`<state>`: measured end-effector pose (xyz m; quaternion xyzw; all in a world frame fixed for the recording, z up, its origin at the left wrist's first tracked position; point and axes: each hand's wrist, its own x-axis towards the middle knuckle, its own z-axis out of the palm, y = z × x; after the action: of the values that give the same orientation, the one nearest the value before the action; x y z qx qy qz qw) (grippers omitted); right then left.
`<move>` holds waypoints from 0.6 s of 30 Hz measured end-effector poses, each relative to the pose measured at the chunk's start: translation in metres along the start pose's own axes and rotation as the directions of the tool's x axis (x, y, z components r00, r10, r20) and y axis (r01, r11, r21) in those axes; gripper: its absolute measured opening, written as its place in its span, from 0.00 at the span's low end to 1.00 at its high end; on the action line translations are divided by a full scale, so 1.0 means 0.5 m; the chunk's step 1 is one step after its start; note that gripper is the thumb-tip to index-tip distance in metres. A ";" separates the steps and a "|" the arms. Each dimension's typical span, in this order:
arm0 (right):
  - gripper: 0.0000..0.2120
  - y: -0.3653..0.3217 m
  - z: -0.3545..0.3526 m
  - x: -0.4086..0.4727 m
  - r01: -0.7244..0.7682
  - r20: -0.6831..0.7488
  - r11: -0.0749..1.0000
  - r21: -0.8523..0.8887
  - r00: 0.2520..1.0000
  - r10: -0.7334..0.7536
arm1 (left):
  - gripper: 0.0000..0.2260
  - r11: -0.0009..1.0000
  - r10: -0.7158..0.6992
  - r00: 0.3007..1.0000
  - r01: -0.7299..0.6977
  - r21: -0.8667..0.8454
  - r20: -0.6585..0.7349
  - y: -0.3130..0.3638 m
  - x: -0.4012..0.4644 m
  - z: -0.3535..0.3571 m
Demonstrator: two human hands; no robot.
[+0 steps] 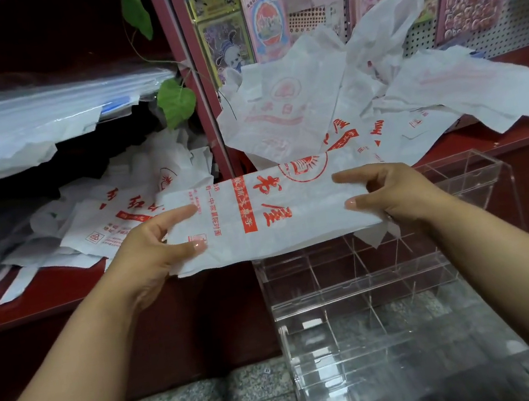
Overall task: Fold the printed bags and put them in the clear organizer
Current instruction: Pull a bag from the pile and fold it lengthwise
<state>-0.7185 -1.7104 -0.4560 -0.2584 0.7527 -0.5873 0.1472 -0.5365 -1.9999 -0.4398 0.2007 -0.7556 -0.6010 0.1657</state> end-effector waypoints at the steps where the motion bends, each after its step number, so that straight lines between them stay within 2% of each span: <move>1: 0.20 -0.001 0.001 -0.001 0.006 0.003 1.000 0.007 1.000 -0.006 | 0.22 1.000 0.007 1.000 -0.007 0.014 -0.012 -0.001 0.001 -0.001; 4: 0.20 -0.006 0.002 -0.004 0.042 -0.002 0.999 -0.005 0.999 -0.042 | 0.18 0.998 -0.015 1.000 0.014 -0.054 -0.022 -0.004 0.000 0.001; 8: 0.20 -0.007 -0.001 -0.005 0.076 -0.016 0.995 -0.057 0.997 -0.077 | 0.18 0.993 -0.036 0.997 0.028 -0.115 -0.071 0.002 0.002 0.003; 13: 0.22 -0.010 -0.001 -0.006 0.150 -0.074 0.982 -0.112 0.985 -0.159 | 0.14 0.994 -0.014 0.994 0.003 -0.107 -0.106 0.009 0.000 0.008; 18: 0.16 -0.009 -0.004 -0.006 0.177 -0.074 0.979 -0.096 0.980 -0.185 | 0.12 0.996 0.022 0.980 -0.038 -0.075 -0.199 0.008 0.000 0.013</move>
<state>-0.7161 -1.7077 -0.4515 -0.3078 0.7570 -0.5742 0.0504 -0.5401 -1.9935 -0.4374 0.2414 -0.7142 -0.6048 0.2566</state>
